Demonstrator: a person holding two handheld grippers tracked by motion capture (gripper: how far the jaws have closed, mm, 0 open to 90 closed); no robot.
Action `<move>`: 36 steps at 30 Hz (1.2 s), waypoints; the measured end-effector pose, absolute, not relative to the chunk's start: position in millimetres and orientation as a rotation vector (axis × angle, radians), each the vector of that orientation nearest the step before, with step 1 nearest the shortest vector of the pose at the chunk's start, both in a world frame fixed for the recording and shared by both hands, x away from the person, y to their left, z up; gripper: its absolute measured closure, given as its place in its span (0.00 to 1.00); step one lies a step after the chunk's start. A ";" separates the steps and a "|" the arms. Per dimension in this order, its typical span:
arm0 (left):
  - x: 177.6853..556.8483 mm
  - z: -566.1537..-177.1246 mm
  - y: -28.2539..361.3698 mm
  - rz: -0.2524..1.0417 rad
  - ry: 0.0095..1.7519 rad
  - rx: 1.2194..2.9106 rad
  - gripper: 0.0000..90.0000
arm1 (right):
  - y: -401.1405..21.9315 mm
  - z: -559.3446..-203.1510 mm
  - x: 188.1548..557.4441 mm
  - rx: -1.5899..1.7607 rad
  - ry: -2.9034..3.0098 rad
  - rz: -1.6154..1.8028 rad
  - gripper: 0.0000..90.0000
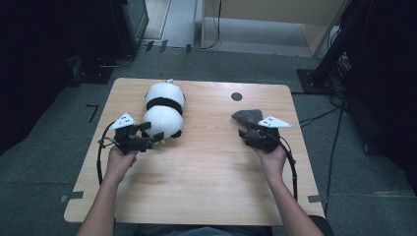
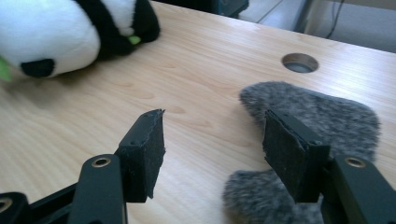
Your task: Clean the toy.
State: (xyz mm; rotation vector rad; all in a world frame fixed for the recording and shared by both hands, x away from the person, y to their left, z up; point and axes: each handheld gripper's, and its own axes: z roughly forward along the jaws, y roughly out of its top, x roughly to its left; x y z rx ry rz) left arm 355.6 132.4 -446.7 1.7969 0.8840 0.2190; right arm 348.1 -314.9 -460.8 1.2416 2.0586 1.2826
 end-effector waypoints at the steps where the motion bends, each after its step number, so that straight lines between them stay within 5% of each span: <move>1: 354.4 -446.7 130.3 0.220 0.879 1.801 0.22 | -311.9 -460.3 345.7 1.231 2.073 1.286 0.44; 36: 323.1 -482.5 43.1 0.224 0.741 1.988 0.22 | -253.0 -484.8 296.1 1.038 2.294 1.359 0.44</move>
